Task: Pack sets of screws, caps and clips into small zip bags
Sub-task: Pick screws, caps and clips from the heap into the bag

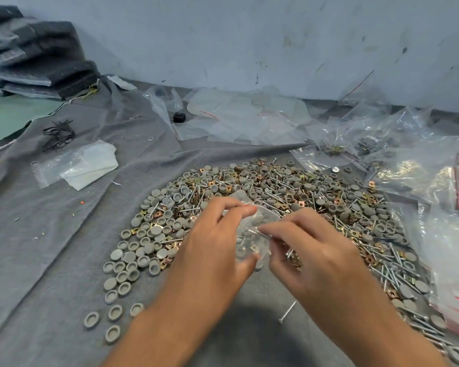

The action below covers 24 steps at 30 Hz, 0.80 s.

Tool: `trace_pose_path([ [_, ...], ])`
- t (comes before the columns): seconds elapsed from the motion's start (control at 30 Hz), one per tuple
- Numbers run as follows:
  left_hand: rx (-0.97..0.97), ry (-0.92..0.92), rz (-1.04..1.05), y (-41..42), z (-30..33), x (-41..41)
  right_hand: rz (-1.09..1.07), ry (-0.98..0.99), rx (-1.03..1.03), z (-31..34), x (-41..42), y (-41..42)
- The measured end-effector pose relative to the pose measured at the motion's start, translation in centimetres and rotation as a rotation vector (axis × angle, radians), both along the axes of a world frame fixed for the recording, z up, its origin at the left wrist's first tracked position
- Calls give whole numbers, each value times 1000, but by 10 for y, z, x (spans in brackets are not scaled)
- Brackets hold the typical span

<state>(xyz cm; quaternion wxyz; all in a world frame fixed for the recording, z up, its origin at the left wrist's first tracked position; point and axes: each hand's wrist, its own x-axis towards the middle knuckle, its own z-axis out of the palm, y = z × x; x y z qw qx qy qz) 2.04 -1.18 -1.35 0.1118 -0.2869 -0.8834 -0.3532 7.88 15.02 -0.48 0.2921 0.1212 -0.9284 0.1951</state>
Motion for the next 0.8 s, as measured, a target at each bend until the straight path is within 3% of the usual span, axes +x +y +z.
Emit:
trace_pose_path([
  [0.33, -28, -13, -4, -2, 0, -1, -20, -83, -226, 4, 0, 21],
  [0.37, -25, -19, 0, -3, 0, -2, -20, -155, -178, 4, 3, 32],
  [0.47, -26, -22, 5, -4, 1, -2, 50, -633, 44, -4, 7, 55],
  [0.53, -33, -17, 2, -5, 0, -2, 98, -813, 158, -19, 8, 55],
  [0.7, -44, -24, 9, -4, 1, -3, 56, -711, 79, -18, 9, 63],
  [0.8, -52, -34, 6, -5, 1, -2, 55, -721, 149, -17, 9, 67],
])
